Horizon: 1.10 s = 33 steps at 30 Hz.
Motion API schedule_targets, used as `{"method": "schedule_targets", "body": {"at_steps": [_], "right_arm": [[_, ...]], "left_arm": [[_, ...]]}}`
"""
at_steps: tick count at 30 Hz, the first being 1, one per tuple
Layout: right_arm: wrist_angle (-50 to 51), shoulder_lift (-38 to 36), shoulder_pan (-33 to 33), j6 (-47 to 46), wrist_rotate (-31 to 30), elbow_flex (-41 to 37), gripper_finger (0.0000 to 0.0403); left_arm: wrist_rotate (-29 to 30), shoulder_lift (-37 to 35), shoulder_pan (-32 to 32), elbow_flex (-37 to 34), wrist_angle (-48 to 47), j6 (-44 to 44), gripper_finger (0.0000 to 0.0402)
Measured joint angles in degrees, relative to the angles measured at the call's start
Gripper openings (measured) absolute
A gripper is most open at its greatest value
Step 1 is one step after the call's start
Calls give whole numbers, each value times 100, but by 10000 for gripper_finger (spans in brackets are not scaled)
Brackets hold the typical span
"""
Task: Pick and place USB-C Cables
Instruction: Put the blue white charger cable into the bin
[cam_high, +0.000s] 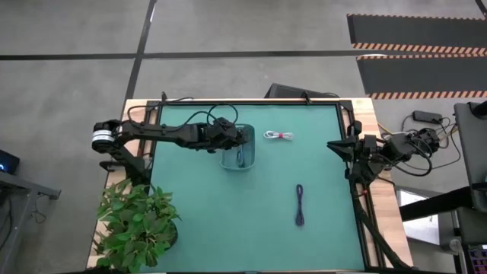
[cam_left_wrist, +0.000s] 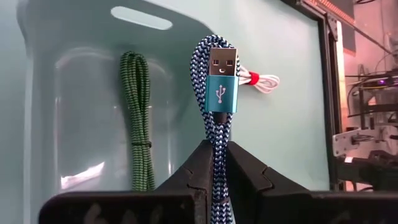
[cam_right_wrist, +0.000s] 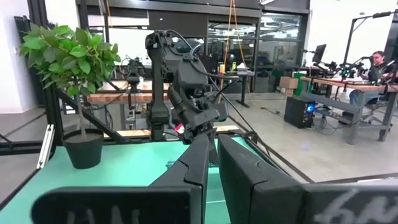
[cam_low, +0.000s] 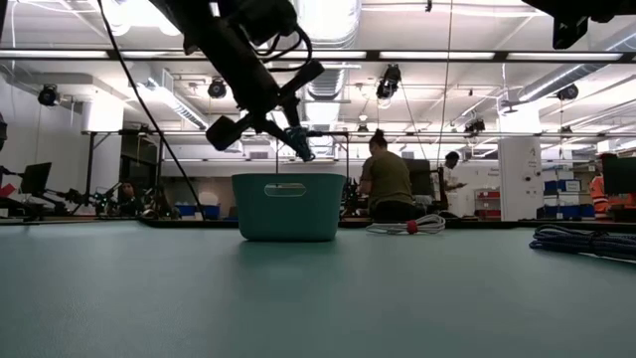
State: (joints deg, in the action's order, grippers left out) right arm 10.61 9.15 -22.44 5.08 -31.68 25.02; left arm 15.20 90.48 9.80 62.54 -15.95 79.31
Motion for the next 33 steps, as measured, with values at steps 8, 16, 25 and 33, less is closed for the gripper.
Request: {"method": "schedule_targets", "body": {"at_steps": [8,16,25,33], "right_arm": [[-24,0,0,-2,-383,0,27],[-21,0,0,1,-492,0,27],[-19,0,0,46,-487,0,27],[-19,0,-1,93,-490,1,27]], "left_arm": [[2,140,7,-15,9,-13,15],[-15,355,85,115,-38,-593,15],[163,596,85,667,-711,-1360,15],[226,882,85,1392,-1058,-1729,15]]}}
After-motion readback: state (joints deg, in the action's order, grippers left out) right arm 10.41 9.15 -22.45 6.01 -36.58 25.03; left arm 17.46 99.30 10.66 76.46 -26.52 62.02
